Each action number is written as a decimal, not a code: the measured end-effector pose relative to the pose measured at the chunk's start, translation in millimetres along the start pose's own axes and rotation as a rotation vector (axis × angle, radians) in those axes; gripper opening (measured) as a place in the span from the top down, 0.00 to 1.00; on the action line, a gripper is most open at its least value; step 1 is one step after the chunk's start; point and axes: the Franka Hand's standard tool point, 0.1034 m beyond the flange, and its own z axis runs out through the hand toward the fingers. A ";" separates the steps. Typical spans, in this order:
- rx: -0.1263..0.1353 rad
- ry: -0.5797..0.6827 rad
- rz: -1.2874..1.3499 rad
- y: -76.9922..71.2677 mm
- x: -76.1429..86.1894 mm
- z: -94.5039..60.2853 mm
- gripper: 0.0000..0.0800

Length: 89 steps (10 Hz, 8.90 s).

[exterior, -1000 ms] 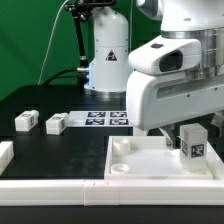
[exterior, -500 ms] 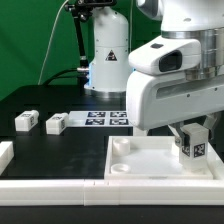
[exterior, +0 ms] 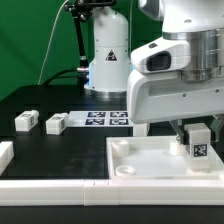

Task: Assemble one leg

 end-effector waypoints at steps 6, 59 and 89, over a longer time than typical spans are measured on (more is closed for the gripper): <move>-0.036 0.028 0.721 -0.6 -0.4 0.7 0.64; -0.071 0.015 -0.239 3.5 -0.8 3.1 0.22; -0.034 0.029 -0.098 1.9 -1.1 3.2 0.19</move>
Offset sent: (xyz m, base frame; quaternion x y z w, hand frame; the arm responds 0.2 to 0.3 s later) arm -0.0047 0.0107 -0.0092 -0.0134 -0.0077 0.3108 0.9503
